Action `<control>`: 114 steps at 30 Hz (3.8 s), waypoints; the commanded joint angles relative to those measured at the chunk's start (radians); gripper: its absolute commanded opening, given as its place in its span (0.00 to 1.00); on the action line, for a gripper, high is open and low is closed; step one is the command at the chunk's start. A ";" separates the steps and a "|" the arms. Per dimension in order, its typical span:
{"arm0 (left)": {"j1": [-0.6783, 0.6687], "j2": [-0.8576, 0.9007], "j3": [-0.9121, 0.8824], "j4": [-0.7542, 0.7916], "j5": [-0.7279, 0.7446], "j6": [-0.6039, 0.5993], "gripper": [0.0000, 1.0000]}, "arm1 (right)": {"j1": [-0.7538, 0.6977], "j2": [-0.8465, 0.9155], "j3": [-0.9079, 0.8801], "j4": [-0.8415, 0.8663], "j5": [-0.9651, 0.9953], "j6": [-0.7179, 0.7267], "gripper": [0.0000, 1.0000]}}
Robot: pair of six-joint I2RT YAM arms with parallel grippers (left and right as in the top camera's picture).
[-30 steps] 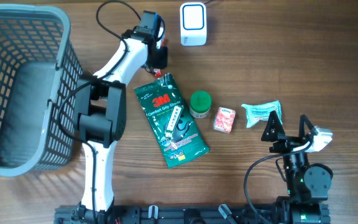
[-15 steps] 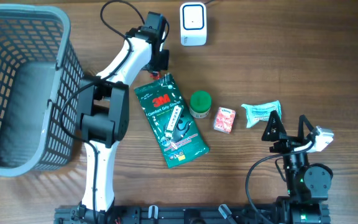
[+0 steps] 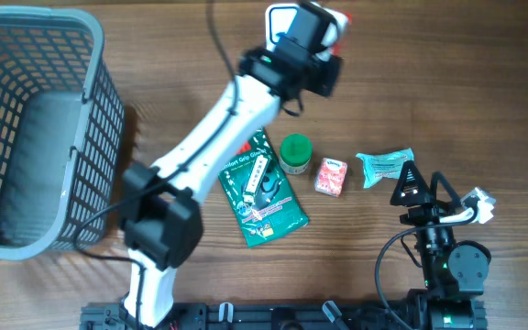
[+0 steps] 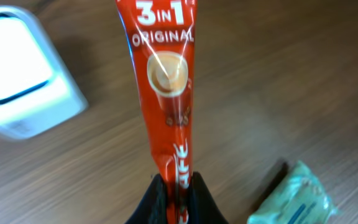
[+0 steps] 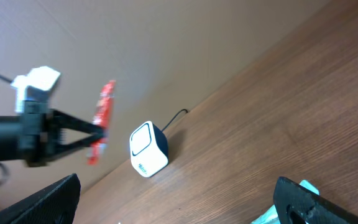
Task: Scan the item barcode
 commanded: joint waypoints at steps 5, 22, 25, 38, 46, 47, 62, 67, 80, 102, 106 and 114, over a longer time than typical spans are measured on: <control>-0.149 0.191 -0.010 0.240 0.193 -0.063 0.04 | 0.002 -0.005 -0.001 0.005 -0.040 0.105 1.00; 0.029 -0.579 -0.009 0.267 -0.397 0.326 1.00 | 0.002 0.243 0.225 0.018 -0.039 -0.031 1.00; 0.029 -0.747 -0.010 0.275 -0.532 0.395 1.00 | 0.002 0.632 0.506 -0.131 -0.018 -0.120 0.99; 0.028 -1.378 -0.296 -0.328 -0.608 0.055 1.00 | 0.000 1.582 1.067 -0.571 0.113 -0.180 0.94; 0.029 -1.500 -0.483 -0.472 -0.666 -0.218 1.00 | -0.016 1.820 1.067 -0.390 0.113 -0.183 0.88; 0.029 -1.501 -0.483 -0.489 -0.666 -0.241 1.00 | -0.016 1.846 1.067 -0.370 0.113 -0.183 0.89; 0.029 -1.500 -0.483 -0.231 -0.768 0.288 1.00 | -0.416 1.974 1.332 -0.535 0.090 -0.397 0.04; 0.029 -1.500 -0.483 -0.290 -0.823 0.424 1.00 | -0.618 1.980 1.347 -0.389 0.175 -0.524 0.04; 0.029 -1.500 -0.483 -0.481 -0.822 0.424 1.00 | -0.723 2.017 1.366 -0.134 0.013 -0.442 1.00; 0.645 -1.900 -0.483 -0.481 -0.822 0.424 1.00 | 0.024 1.830 1.441 -0.860 -0.329 -0.273 1.00; 0.646 -1.941 -0.482 -0.489 -0.822 0.424 1.00 | 0.206 1.829 1.441 -0.959 -0.319 -0.359 1.00; 0.646 -1.941 -0.482 -0.490 -0.822 0.424 1.00 | 0.537 1.829 1.474 -0.959 0.027 -0.173 1.00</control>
